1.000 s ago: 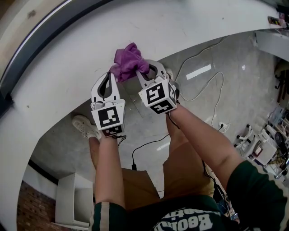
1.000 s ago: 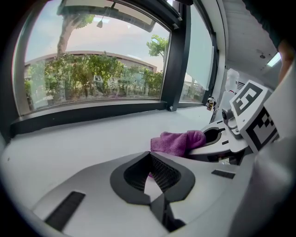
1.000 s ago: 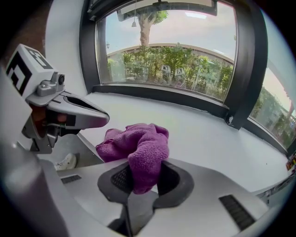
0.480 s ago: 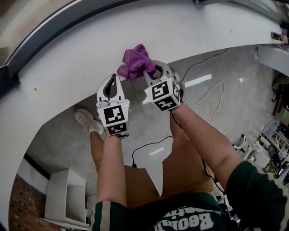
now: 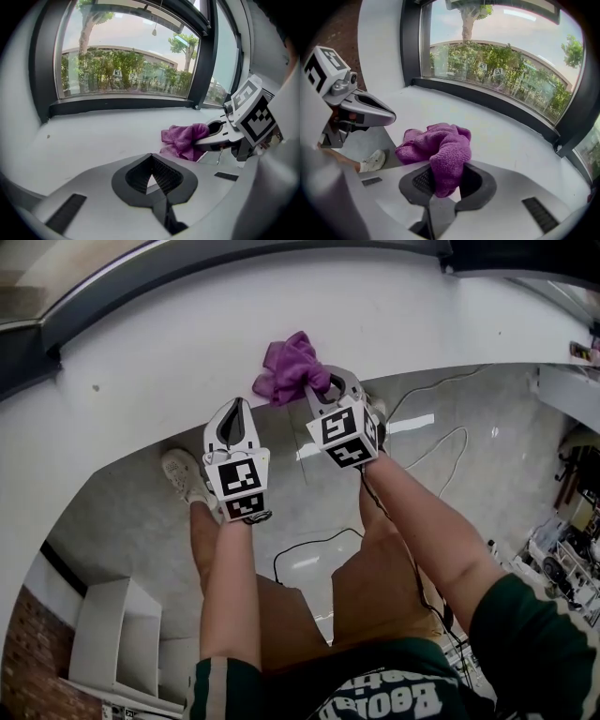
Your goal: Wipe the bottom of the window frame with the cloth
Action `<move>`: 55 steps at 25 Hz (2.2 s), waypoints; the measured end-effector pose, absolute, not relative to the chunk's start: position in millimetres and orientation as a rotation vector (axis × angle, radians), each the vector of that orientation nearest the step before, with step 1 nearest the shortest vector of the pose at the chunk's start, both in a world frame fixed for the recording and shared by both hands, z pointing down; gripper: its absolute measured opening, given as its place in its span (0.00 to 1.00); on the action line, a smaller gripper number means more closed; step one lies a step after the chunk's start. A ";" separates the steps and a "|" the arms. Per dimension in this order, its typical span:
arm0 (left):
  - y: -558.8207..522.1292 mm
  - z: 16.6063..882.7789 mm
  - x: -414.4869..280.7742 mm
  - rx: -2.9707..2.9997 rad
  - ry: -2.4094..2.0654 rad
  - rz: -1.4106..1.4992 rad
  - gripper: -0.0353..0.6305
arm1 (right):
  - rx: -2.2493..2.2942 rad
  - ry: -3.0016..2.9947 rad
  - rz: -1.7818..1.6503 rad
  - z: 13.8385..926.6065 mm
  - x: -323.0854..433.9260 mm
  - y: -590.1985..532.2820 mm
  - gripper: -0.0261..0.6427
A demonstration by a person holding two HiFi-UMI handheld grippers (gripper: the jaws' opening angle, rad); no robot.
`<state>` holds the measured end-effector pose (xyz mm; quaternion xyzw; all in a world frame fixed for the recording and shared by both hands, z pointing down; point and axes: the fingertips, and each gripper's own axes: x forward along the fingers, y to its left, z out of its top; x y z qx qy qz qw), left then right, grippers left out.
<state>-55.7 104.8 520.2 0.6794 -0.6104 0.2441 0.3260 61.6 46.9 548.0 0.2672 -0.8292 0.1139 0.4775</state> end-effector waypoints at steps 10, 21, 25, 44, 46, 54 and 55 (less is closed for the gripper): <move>120.9 514.0 -103.8 1.745 -1.652 0.639 0.06 | 0.543 -2.050 0.204 547.1 5.1 70.7 0.17; 150.3 512.5 -147.6 1.677 -1.709 0.627 0.06 | 0.454 -2.094 0.186 544.9 -61.4 102.3 0.17; 163.1 507.6 -170.4 1.649 -1.740 0.616 0.06 | 0.428 -2.106 0.157 541.4 -82.0 110.1 0.17; 201.7 497.5 -259.4 1.534 -1.860 0.576 0.06 | 0.343 -2.141 0.113 543.0 -166.0 132.9 0.17; 206.5 495.6 -267.0 1.522 -1.872 0.574 0.06 | 0.331 -2.146 0.109 542.7 -174.8 137.1 0.17; 221.7 491.9 -294.4 1.487 -1.904 0.568 0.06 | 0.292 -2.180 0.115 543.1 -218.0 153.1 0.17; 223.4 491.4 -297.1 1.481 -1.909 0.566 0.06 | 0.290 -2.185 0.118 543.2 -222.6 154.6 0.17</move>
